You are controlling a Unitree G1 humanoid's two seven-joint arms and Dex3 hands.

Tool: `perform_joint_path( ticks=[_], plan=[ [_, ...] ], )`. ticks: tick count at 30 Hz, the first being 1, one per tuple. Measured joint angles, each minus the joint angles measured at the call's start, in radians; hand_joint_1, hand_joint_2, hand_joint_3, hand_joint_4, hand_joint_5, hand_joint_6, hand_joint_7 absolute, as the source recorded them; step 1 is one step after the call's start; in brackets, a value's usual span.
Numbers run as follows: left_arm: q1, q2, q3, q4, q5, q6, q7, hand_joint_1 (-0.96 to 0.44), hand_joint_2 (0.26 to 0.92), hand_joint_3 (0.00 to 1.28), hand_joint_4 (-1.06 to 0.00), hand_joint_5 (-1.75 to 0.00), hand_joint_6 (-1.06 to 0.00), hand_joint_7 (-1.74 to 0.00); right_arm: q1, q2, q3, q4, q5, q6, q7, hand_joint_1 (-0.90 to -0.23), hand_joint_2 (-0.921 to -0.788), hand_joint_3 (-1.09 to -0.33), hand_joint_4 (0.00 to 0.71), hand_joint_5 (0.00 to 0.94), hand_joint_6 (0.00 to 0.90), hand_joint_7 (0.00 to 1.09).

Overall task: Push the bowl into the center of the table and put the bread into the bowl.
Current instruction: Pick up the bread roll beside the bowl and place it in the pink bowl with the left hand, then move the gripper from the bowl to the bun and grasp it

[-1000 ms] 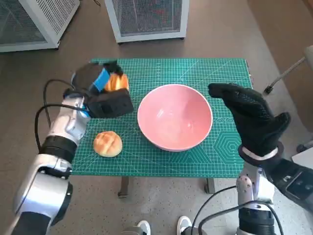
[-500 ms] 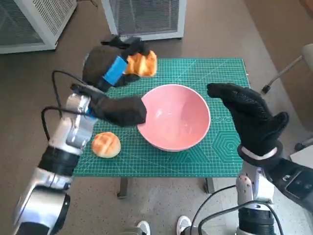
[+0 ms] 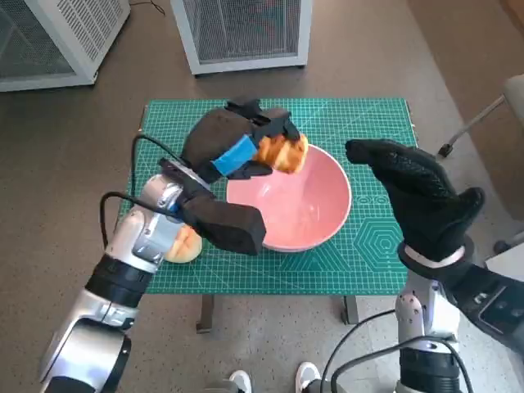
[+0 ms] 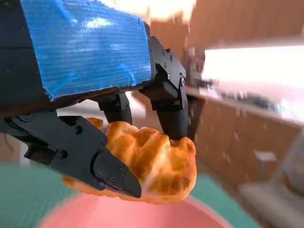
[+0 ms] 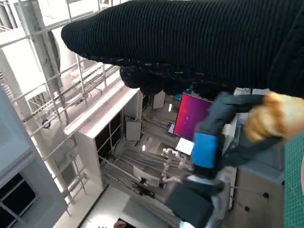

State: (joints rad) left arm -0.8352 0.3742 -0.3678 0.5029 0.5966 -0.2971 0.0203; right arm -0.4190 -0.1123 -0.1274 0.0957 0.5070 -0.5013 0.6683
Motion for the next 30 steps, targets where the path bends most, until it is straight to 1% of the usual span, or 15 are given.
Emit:
perform_joint_path(
  ticks=[2, 5, 6, 7, 8, 9, 10, 11, 12, 14, 17, 20, 24, 30],
  plan=[
    [0.0, -0.006, -0.004, 0.019, -0.002, -0.003, -0.015, 0.0, 0.92, 0.09, -0.67, -1.22, -0.6, -1.16, 0.002, 0.0, -0.001, -0.002, 0.0, 0.0, 0.0, -0.41, -0.921, -0.467, 0.39, 0.003, 0.102, 0.72],
    [0.001, -0.012, -0.005, 0.034, -0.008, -0.005, -0.046, 0.0, 0.921, 0.16, -0.55, -1.29, -0.54, -1.26, 0.004, 0.0, -0.003, -0.005, 0.0, 0.0, 0.0, -0.412, -0.921, -0.465, 0.391, 0.004, 0.103, 0.72],
    [0.001, -0.013, -0.005, 0.034, -0.011, -0.003, -0.06, 0.0, 0.921, 0.21, -0.48, -1.34, -0.5, -1.33, 0.005, 0.0, -0.004, -0.005, 0.0, 0.0, 0.0, -0.412, -0.921, -0.464, 0.391, 0.004, 0.103, 0.72],
    [0.001, -0.015, -0.005, 0.034, -0.013, -0.001, -0.075, -0.04, 0.878, 0.19, -0.37, -1.03, -0.41, -1.07, 0.005, 0.0, -0.005, -0.005, 0.0, 0.0, 0.0, -0.412, -0.921, -0.463, 0.392, 0.004, 0.104, 0.72],
    [0.001, -0.017, -0.005, 0.033, -0.016, 0.006, -0.093, -0.06, 0.869, 0.18, -0.36, -0.87, -0.39, -0.95, 0.005, 0.0, -0.006, -0.005, 0.0, -0.001, 0.0, -0.412, -0.921, -0.463, 0.392, 0.004, 0.104, 0.72],
    [0.001, -0.018, -0.005, 0.032, -0.018, 0.014, -0.113, -0.1, 0.852, 0.13, -0.3, -0.57, -0.33, -0.7, 0.005, 0.0, -0.006, -0.005, 0.0, -0.001, 0.0, -0.412, -0.921, -0.462, 0.392, 0.004, 0.105, 0.72],
    [0.001, -0.019, -0.006, 0.028, -0.023, 0.025, -0.137, -0.13, 0.845, 0.09, -0.26, -0.37, -0.31, -0.53, 0.005, 0.0, -0.006, -0.005, 0.0, -0.002, -0.001, -0.411, -0.921, -0.462, 0.392, 0.004, 0.106, 0.71],
    [0.001, -0.019, -0.007, 0.025, -0.026, 0.039, -0.165, -0.17, 0.835, 0.07, -0.19, -0.24, -0.26, -0.39, 0.005, 0.0, -0.007, -0.005, -0.001, -0.002, -0.001, -0.411, -0.921, -0.462, 0.392, 0.004, 0.107, 0.71],
    [0.002, -0.019, -0.008, 0.02, -0.029, 0.051, -0.192, -0.19, 0.832, 0.06, -0.17, -0.19, -0.24, -0.35, 0.006, 0.0, -0.007, -0.005, -0.001, -0.002, -0.001, -0.41, -0.921, -0.462, 0.392, 0.004, 0.107, 0.71],
    [0.006, -0.017, -0.008, 0.004, -0.046, 0.084, -0.262, -0.27, 0.818, 0.03, -0.09, -0.08, -0.18, -0.22, 0.006, 0.0, -0.007, -0.007, -0.001, -0.003, -0.003, -0.409, -0.921, -0.461, 0.392, 0.004, 0.108, 0.71],
    [0.014, -0.011, -0.005, -0.025, -0.072, 0.107, -0.335, -0.37, 0.814, 0.02, -0.03, -0.03, -0.15, -0.16, 0.007, 0.0, -0.007, -0.009, -0.003, -0.003, -0.007, -0.406, -0.921, -0.463, 0.392, 0.004, 0.109, 0.71],
    [0.025, -0.004, 0.002, -0.059, -0.1, 0.115, -0.382, -0.43, 0.815, 0.01, -0.01, -0.01, -0.14, -0.13, 0.008, 0.0, -0.006, -0.011, -0.004, -0.004, -0.01, -0.405, -0.921, -0.465, 0.391, 0.003, 0.109, 0.71],
    [0.045, 0.004, 0.021, -0.105, -0.127, 0.126, -0.406, -0.46, 0.815, 0.01, 0.0, 0.0, -0.13, -0.12, 0.008, 0.0, -0.003, -0.011, -0.004, -0.004, -0.01, -0.404, -0.921, -0.467, 0.391, 0.003, 0.107, 0.71],
    [0.067, 0.011, 0.037, -0.148, -0.136, 0.143, -0.417, -0.48, 0.815, 0.01, 0.0, 0.0, -0.12, -0.11, 0.008, 0.001, -0.002, -0.013, -0.004, -0.004, -0.01, -0.405, -0.921, -0.47, 0.39, 0.003, 0.105, 0.72]
  ],
)
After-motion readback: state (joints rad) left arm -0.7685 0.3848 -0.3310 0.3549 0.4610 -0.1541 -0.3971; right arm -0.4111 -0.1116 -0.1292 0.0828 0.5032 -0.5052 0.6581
